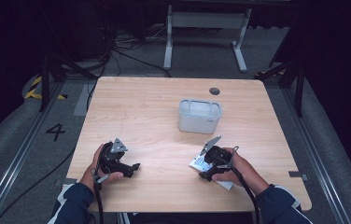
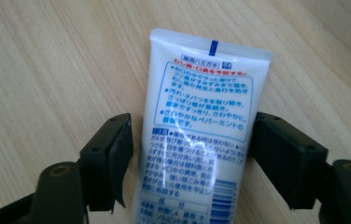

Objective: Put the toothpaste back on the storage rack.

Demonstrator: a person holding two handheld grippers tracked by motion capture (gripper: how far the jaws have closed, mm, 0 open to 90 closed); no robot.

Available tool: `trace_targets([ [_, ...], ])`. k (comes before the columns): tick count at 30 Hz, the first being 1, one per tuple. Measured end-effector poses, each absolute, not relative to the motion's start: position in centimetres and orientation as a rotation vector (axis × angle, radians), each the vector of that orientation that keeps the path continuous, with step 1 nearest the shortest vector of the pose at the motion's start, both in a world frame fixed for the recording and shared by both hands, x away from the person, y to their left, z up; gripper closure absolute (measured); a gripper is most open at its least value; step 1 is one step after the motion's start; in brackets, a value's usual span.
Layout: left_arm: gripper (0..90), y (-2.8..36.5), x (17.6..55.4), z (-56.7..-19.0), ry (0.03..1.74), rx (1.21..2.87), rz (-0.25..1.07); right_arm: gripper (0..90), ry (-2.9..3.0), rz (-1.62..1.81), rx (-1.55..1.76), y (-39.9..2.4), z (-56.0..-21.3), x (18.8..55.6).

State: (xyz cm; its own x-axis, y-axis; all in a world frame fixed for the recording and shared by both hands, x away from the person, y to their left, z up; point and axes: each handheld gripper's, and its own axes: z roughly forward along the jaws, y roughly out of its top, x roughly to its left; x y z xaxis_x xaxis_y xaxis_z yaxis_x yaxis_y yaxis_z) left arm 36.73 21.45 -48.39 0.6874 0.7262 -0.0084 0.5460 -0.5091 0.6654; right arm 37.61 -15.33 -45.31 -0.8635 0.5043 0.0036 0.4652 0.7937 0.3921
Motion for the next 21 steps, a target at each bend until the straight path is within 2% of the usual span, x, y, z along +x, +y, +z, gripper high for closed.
trace_targets([
  [1,0.5,21.5,36.7,-48.4,0.97,2.245,0.359,35.0,2.87,0.592,0.801,-15.2,-45.2,37.9],
  [5,0.5,21.5,36.7,-48.4,0.967,2.248,0.362,36.3,2.884,0.566,0.783,-15.0,-45.1,38.1],
  [21,0.5,21.5,36.7,-48.4,0.969,2.248,0.361,53.3,2.907,0.583,0.653,-14.8,-44.9,37.1],
])
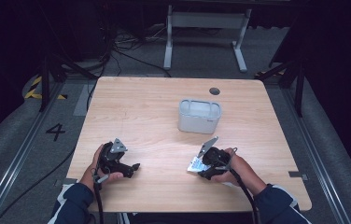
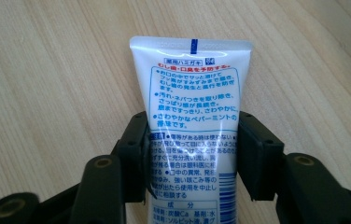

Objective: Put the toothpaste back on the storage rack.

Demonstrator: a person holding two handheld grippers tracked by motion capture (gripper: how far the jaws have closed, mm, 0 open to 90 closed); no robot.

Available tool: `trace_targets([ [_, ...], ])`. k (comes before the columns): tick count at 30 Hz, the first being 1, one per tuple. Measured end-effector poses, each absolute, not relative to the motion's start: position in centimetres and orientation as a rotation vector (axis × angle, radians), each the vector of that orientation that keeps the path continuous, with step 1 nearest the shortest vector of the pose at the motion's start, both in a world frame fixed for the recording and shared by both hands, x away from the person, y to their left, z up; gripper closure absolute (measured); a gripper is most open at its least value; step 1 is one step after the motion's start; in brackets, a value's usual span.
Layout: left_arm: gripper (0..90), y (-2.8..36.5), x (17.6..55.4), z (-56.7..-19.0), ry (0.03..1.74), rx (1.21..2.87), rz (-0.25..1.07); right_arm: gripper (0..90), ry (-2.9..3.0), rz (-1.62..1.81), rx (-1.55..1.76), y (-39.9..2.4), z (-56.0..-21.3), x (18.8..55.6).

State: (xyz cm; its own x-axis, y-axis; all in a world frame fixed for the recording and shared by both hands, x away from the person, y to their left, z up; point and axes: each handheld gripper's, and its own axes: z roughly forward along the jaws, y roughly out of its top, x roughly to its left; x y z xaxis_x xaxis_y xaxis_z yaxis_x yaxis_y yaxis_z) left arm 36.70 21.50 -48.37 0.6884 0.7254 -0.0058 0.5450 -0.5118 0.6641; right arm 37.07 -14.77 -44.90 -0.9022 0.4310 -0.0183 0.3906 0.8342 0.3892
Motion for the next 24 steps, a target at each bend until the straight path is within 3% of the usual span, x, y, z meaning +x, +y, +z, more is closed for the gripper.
trace_targets([
  [8,0.5,21.5,36.7,-48.4,0.966,2.248,0.362,62.5,2.897,0.617,0.64,-15.2,-44.6,36.7],
  [24,0.5,21.5,36.7,-48.3,0.968,2.25,0.36,65.7,2.883,0.736,0.648,-16.6,-43.2,36.2],
])
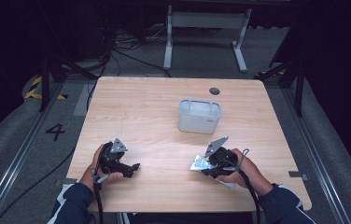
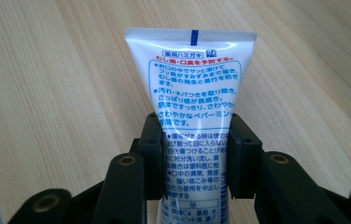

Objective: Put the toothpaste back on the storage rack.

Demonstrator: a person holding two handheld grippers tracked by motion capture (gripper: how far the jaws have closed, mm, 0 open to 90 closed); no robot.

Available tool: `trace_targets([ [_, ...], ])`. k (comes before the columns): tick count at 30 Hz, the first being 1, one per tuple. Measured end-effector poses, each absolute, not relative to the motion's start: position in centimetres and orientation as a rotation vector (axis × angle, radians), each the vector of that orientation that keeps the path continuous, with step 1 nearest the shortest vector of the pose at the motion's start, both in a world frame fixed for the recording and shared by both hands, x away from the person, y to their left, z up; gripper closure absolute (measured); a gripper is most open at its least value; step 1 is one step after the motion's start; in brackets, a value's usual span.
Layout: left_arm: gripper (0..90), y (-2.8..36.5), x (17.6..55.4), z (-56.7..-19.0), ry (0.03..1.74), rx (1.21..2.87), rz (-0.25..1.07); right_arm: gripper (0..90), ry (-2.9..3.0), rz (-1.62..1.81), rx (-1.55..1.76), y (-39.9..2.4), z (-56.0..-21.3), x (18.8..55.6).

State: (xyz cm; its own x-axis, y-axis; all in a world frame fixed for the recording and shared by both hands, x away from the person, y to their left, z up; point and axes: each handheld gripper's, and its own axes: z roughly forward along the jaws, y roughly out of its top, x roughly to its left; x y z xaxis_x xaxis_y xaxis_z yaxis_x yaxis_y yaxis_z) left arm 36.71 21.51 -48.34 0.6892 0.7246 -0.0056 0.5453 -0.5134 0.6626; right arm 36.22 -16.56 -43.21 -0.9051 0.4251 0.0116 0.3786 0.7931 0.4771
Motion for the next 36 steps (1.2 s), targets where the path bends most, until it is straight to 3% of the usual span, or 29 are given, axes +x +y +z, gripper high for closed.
trace_targets([
  [36,0.5,21.5,36.7,-48.3,0.968,2.251,0.359,66.6,2.715,1.024,0.667,-20.5,-38.5,35.1],
])
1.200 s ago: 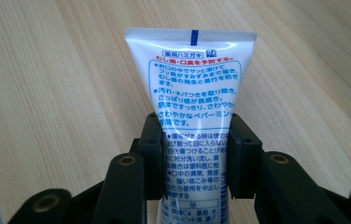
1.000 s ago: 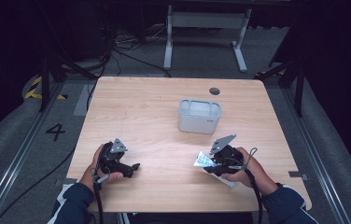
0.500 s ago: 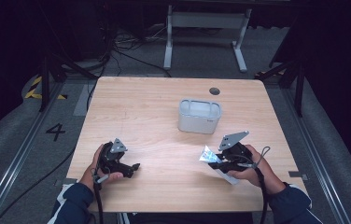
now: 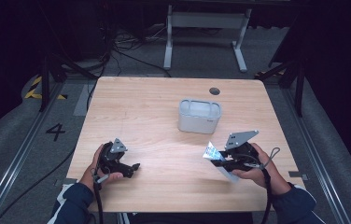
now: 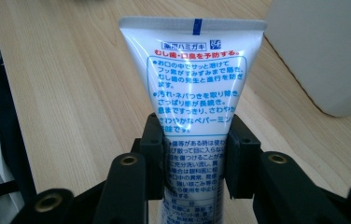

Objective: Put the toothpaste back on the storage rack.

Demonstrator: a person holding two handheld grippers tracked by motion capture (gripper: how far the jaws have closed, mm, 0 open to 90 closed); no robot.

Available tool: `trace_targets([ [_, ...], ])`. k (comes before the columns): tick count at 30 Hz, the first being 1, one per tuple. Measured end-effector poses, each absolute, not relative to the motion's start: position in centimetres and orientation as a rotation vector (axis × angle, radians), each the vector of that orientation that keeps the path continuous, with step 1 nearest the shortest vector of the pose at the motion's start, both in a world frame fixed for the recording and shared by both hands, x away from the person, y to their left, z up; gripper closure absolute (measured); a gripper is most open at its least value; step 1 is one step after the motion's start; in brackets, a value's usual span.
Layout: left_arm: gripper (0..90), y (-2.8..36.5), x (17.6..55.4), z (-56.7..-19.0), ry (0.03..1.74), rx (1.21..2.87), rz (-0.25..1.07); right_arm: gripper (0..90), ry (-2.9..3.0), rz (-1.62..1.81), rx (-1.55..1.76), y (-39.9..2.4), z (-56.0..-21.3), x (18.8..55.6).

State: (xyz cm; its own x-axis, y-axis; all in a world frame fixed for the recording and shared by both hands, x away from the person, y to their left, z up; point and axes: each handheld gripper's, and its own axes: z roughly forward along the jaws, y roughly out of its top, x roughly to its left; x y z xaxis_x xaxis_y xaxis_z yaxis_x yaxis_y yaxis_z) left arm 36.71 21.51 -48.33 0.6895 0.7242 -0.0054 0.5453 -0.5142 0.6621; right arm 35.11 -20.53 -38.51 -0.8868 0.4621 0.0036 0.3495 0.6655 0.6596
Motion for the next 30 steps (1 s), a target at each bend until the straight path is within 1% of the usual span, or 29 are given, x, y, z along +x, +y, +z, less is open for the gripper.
trace_targets([
  [30,0.5,21.5,36.7,-48.3,0.968,2.25,0.36,66.3,2.54,1.235,0.624,-21.8,-36.0,35.0],
])
